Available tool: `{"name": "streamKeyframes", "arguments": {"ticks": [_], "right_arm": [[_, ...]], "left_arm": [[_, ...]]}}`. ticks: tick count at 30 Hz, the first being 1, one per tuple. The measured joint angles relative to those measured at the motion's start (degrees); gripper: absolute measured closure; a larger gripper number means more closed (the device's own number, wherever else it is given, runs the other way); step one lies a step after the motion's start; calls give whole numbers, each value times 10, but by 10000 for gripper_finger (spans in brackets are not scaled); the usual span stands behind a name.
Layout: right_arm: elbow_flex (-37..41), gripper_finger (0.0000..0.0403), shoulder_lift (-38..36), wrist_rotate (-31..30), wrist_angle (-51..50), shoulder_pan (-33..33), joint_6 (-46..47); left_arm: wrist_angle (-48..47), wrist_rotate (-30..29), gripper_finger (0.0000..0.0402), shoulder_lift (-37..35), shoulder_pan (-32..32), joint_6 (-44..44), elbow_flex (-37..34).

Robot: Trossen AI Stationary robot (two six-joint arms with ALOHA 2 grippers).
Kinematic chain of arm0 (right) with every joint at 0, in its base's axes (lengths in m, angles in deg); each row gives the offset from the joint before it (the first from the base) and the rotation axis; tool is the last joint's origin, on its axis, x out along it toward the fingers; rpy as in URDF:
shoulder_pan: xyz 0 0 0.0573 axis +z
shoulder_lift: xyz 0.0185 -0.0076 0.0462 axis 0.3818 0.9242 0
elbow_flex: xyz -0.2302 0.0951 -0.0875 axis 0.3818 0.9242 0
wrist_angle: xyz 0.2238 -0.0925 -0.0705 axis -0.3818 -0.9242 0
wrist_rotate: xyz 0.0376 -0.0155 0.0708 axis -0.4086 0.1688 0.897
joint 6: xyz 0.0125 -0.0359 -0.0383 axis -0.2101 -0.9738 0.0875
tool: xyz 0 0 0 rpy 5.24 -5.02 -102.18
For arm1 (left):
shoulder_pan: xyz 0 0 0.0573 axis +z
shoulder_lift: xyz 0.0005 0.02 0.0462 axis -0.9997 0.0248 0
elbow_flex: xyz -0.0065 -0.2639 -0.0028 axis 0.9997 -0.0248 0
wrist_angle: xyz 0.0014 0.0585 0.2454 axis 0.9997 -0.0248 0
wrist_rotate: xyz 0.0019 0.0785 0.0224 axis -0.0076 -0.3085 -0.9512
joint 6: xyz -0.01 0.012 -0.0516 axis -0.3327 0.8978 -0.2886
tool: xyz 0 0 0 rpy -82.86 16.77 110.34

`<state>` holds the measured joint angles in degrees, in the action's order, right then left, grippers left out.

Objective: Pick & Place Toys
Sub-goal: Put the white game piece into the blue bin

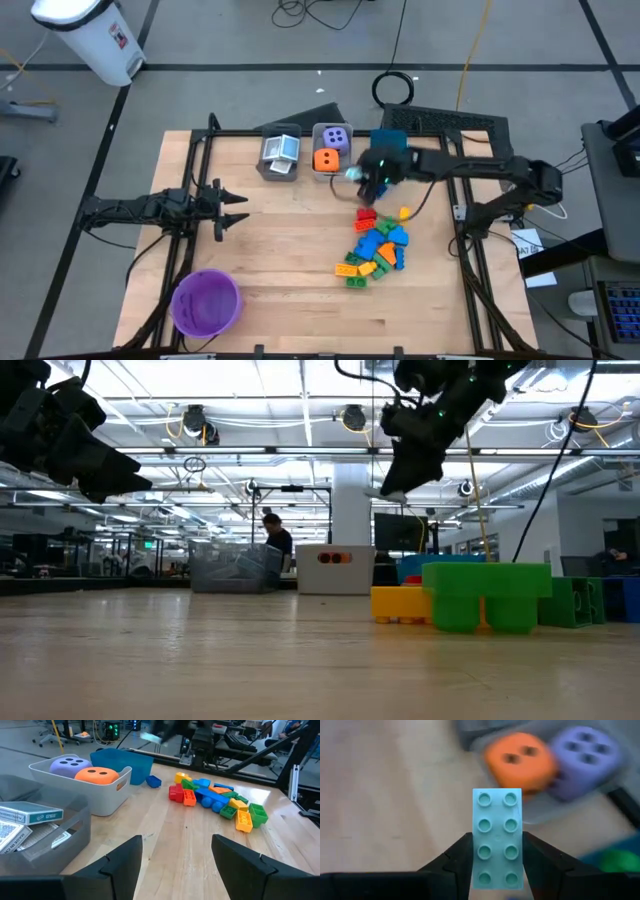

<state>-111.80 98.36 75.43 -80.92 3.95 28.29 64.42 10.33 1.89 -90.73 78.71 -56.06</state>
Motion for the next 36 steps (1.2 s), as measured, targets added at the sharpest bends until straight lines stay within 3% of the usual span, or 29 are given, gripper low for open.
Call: {"name": "streamKeyframes", "arguments": {"ticks": [10, 16, 26, 36], "right_arm": [[4, 267, 10, 1, -35, -206, -61], [45, 267, 51, 4, 4, -283, -74], [110, 264, 88, 4, 91, -302, -84], [118, 219, 88, 4, 107, -302, -70]], "left_arm": [[0, 0, 155, 0, 0, 0, 0], [0, 0, 155, 0, 0, 0, 0], [0, 0, 156, 0, 0, 0, 0], [0, 0, 155, 0, 0, 0, 0]]}}
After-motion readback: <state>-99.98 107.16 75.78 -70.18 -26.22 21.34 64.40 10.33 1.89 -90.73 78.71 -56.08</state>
